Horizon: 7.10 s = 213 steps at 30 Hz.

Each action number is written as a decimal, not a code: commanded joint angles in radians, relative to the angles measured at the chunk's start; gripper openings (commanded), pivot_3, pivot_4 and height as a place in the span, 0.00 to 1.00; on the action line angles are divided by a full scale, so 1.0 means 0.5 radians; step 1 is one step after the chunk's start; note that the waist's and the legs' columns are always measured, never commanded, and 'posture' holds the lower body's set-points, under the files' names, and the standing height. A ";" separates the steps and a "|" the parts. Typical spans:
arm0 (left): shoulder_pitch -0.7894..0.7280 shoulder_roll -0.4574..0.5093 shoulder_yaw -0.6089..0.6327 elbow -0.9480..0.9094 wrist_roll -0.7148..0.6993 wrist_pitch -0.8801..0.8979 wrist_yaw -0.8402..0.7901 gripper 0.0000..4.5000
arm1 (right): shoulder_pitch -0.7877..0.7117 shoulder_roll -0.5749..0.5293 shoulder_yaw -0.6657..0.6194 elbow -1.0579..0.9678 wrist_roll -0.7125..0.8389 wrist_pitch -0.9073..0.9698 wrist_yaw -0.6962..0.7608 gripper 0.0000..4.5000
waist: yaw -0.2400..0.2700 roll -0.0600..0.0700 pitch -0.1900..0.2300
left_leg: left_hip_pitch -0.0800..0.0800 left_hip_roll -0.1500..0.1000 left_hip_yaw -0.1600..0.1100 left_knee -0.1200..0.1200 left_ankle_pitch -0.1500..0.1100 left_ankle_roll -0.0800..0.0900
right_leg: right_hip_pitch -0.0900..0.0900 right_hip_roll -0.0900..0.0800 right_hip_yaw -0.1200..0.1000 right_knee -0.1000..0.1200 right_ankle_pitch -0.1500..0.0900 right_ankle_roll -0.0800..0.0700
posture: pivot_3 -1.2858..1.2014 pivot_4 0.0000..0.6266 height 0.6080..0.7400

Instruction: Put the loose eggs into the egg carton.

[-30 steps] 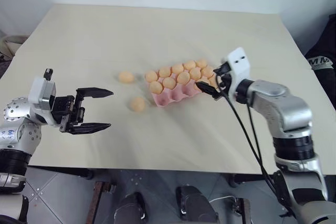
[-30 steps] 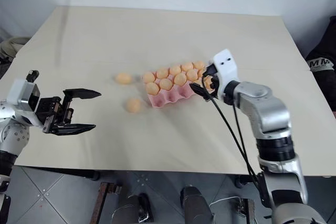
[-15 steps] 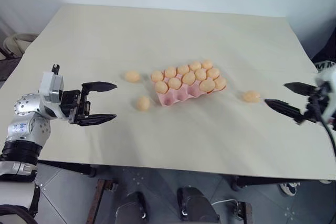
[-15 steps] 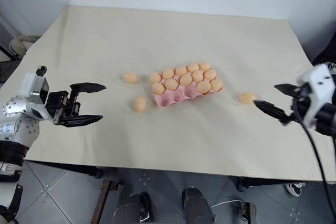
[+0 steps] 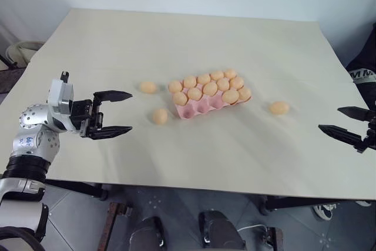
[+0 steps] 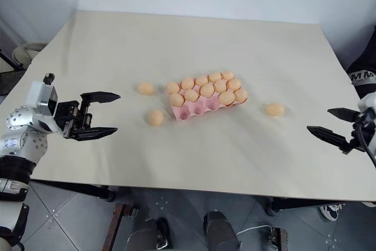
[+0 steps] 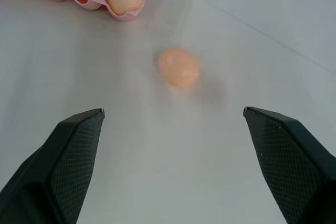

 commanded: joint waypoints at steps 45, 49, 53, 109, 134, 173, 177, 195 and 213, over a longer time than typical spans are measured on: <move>0.112 -0.006 0.233 -0.068 0.064 -0.055 -0.225 1.00 | -0.969 0.800 0.684 -0.237 -0.249 0.199 -0.739 0.40 | -0.090 0.009 0.006 | -0.002 0.002 0.002 -0.003 0.003 -0.005 | -0.007 0.002 0.002 0.007 -0.001 0.001 | 0.52 0.24 1.00; 0.091 -0.012 0.237 -0.038 0.083 -0.058 -0.225 1.00 | -0.993 1.012 0.864 -0.504 -0.272 0.446 -0.925 0.40 | -0.089 0.009 0.005 | -0.003 0.001 0.002 -0.003 0.002 -0.005 | -0.007 0.001 0.001 0.006 -0.001 0.001 | 0.52 0.24 1.00; 0.082 -0.017 0.243 -0.024 0.095 -0.062 -0.225 1.00 | -1.027 1.148 1.019 -0.484 -0.373 0.474 -1.044 0.40 | -0.087 0.009 0.005 | -0.005 0.001 0.002 -0.003 0.002 -0.004 | -0.009 0.001 0.000 0.006 -0.001 0.001 | 0.52 0.24 1.00; 0.661 -0.688 0.575 -1.162 1.076 0.553 1.626 1.00 | -0.358 -0.025 0.195 0.271 0.227 -0.405 0.928 0.99 | -0.015 0.008 0.006 | -0.005 -0.002 0.001 -0.004 -0.002 0.002 | 0.000 -0.001 0.002 -0.013 0.003 0.008 | 0.52 0.24 1.00; 0.731 -1.175 0.250 -2.496 1.507 2.553 2.895 1.00 | -0.809 -0.109 0.493 0.911 0.130 -0.638 1.014 0.99 | 0.017 0.011 0.007 | 0.019 -0.011 -0.041 -0.003 -0.005 0.001 | 0.054 0.001 0.003 -0.052 0.014 0.013 | 0.52 0.24 1.00; 0.380 -1.306 0.134 -1.517 1.624 1.700 2.569 0.41 | -0.574 -0.132 0.306 0.656 0.188 -0.509 0.901 1.00 | 0.035 0.013 0.008 | 0.028 -0.011 -0.038 -0.008 -0.016 0.002 | 0.064 -0.001 0.003 -0.065 0.015 0.015 | 0.52 0.24 1.00; 0.374 -1.224 0.104 -1.519 1.611 1.473 2.354 0.41 | -0.567 -0.122 0.301 0.639 0.189 -0.503 0.888 1.00 | 0.035 0.014 0.007 | 0.028 -0.011 -0.037 -0.008 -0.016 0.001 | 0.064 -0.001 0.003 -0.065 0.015 0.015 | 0.52 0.24 1.00; -0.323 -1.410 -0.227 -0.854 1.622 1.497 1.955 0.41 | -0.324 -0.105 0.125 0.394 0.271 -0.435 0.772 1.00 | 0.082 0.015 0.007 | 0.026 -0.012 -0.036 -0.006 -0.018 0.005 | 0.062 -0.001 0.005 -0.066 0.015 0.016 | 0.52 0.24 1.00; -0.627 -1.471 -0.256 -0.398 1.740 1.420 1.732 0.77 | 0.088 -0.054 -0.149 0.072 0.390 -0.358 0.575 1.00 | 0.079 0.016 0.008 | 0.022 -0.013 -0.038 -0.006 -0.021 0.003 | 0.058 0.002 0.003 -0.068 0.015 0.016 | 0.52 0.24 1.00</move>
